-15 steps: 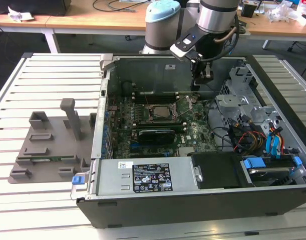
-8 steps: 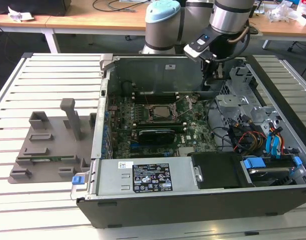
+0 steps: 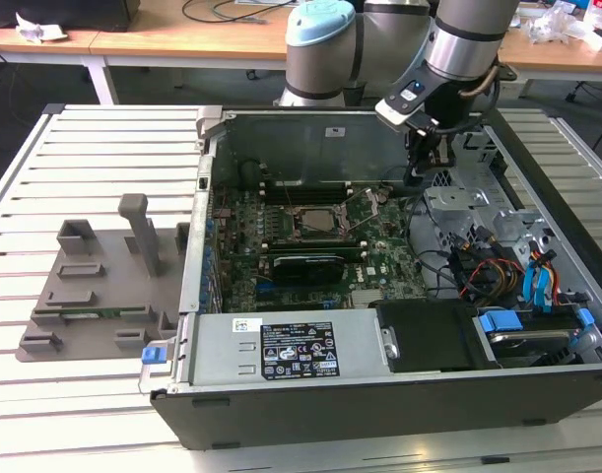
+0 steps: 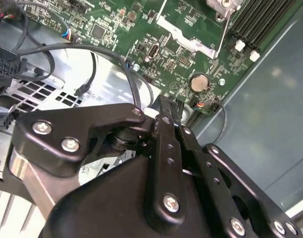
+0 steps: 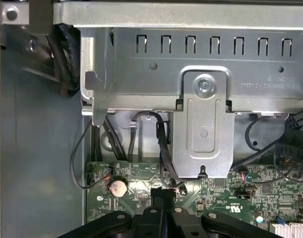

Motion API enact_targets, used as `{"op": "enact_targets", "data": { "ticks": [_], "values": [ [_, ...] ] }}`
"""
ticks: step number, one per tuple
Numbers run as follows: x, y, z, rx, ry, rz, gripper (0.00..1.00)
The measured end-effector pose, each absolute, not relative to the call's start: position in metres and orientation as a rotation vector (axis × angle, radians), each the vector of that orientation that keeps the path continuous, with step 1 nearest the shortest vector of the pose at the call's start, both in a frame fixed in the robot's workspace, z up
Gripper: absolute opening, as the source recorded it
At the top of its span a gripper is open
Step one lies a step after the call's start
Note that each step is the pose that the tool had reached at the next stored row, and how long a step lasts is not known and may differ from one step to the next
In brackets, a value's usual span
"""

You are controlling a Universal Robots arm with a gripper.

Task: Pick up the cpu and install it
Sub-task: 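Close the cpu cover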

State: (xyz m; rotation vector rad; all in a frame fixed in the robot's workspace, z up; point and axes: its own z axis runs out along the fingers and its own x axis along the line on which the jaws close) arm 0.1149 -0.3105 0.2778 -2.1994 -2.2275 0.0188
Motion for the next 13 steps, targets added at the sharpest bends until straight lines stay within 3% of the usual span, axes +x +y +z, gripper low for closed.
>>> {"op": "enact_targets", "data": {
  "ticks": [13],
  "values": [
    [0.089,-0.31,0.276,-2.199,-2.227,0.018,0.11]
  ]
}}
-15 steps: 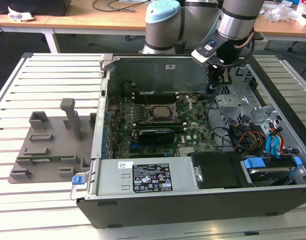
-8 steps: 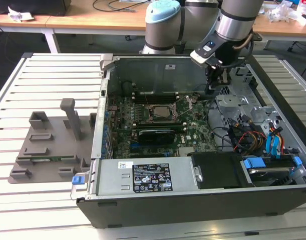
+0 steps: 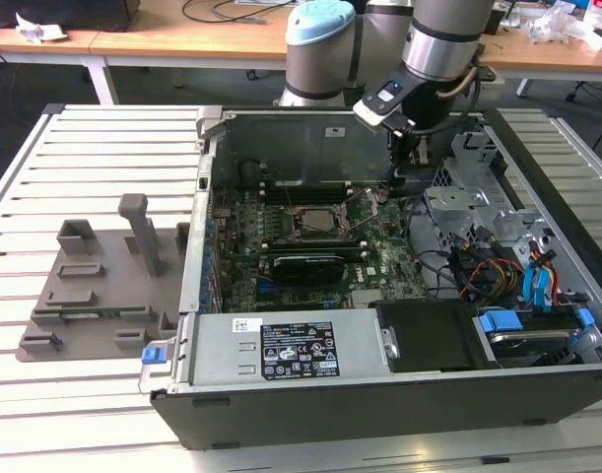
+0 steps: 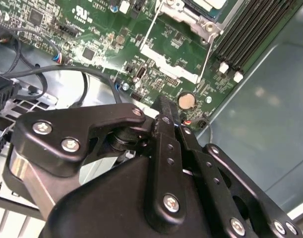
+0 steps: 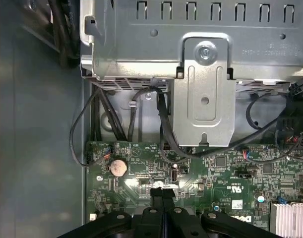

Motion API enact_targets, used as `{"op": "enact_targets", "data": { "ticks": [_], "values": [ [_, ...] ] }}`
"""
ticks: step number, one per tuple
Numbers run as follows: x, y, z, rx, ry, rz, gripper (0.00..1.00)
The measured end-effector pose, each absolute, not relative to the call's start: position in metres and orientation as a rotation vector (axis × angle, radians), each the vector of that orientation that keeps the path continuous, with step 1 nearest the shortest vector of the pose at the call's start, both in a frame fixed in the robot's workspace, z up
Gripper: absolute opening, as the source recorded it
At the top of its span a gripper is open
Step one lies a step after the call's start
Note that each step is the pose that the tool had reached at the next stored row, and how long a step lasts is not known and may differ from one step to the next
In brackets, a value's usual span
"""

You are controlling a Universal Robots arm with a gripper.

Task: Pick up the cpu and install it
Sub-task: 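Close the cpu cover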

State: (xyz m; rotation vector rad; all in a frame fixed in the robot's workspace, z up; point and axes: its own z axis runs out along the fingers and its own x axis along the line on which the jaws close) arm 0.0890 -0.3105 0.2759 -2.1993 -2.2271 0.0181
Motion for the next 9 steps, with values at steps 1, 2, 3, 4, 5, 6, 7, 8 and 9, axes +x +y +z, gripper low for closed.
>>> {"op": "enact_targets", "data": {
  "ticks": [1,2,3,4,5,6,7,8,9],
  "values": [
    [0.0889,-0.3105,0.2756,-2.199,-2.227,0.018,0.11],
    [0.0886,-0.3105,0.2751,-2.199,-2.227,0.018,0.11],
    [0.0881,-0.3105,0.2746,-2.199,-2.227,0.018,0.11],
    [0.0877,-0.3105,0.2743,-2.199,-2.227,0.018,0.11],
    [0.0863,-0.3105,0.2735,-2.199,-2.227,0.018,0.11],
    [0.084,-0.3105,0.2729,-2.199,-2.227,0.018,0.11],
    [0.0818,-0.3105,0.2726,-2.199,-2.227,0.018,0.11],
    [0.0806,-0.3105,0.2724,-2.199,-2.227,0.018,0.11],
    [0.079,-0.3105,0.2721,-2.199,-2.227,0.018,0.11]
  ]
}}
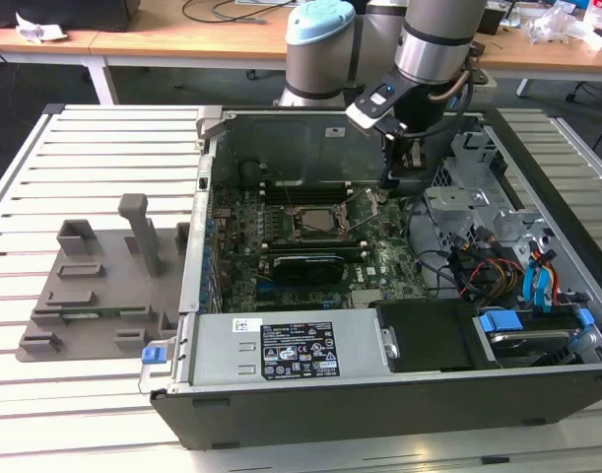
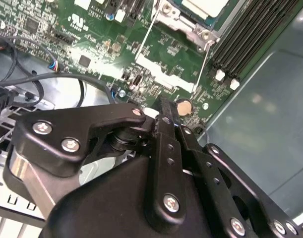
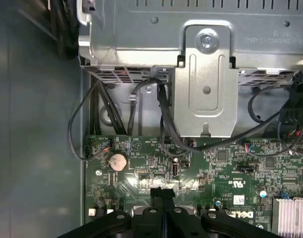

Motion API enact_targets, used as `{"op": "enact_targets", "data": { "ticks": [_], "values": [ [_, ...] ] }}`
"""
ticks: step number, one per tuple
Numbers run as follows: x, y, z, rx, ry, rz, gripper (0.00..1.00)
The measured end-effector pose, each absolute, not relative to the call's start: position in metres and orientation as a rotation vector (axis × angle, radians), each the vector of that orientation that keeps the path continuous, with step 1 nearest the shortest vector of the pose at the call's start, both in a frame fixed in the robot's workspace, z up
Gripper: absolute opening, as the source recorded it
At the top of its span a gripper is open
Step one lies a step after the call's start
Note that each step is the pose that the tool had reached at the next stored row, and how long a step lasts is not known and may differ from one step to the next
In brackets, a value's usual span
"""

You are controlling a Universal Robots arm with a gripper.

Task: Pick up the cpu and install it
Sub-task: 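Close the cpu cover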

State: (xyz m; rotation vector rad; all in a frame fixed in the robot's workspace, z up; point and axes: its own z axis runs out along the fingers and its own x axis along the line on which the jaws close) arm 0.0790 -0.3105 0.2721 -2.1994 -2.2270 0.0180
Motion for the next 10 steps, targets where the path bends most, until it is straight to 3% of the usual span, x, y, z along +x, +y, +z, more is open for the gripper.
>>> {"op": "enact_targets", "data": {
  "ticks": [10],
  "values": [
    [0.086,-0.31,0.255,-2.195,-2.235,0.029,0.11]
  ]
}}
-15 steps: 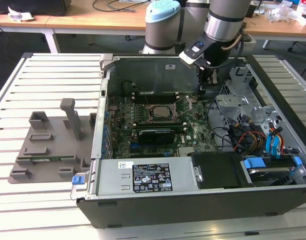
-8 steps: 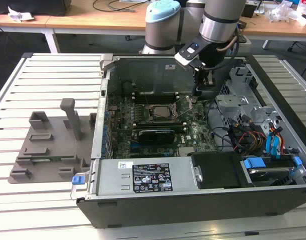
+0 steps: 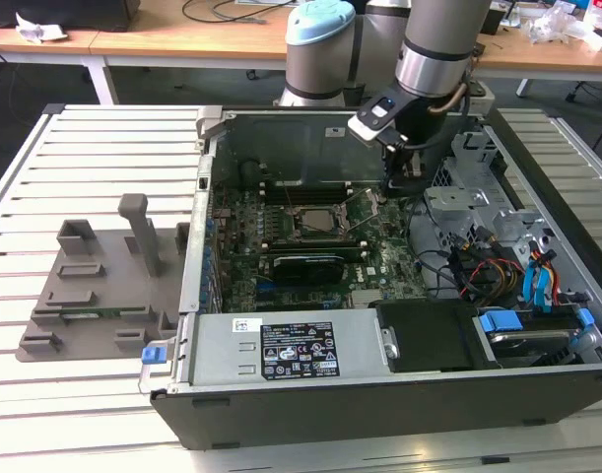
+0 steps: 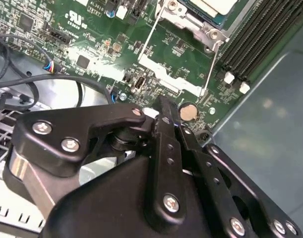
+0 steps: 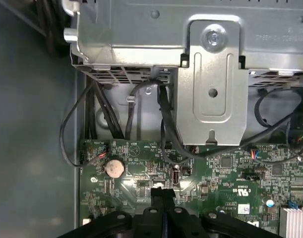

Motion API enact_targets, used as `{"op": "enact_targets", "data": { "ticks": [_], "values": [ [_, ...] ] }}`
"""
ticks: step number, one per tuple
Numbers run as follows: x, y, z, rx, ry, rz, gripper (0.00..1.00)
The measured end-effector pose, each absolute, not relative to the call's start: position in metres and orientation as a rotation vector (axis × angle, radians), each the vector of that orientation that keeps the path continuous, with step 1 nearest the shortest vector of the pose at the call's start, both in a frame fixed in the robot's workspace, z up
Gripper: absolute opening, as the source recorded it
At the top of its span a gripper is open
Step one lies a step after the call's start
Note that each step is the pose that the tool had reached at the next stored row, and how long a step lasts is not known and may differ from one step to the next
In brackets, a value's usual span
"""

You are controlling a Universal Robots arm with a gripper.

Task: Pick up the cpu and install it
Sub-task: 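Close the cpu cover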

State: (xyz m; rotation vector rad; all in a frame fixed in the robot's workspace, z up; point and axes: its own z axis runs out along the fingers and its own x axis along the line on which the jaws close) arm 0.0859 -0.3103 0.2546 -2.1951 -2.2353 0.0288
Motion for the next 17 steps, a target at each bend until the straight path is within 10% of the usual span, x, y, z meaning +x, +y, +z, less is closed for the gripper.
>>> {"op": "enact_targets", "data": {
  "ticks": [17],
  "values": [
    [0.047,-0.31,0.247,-2.192,-2.239,0.029,0.11]
  ]
}}
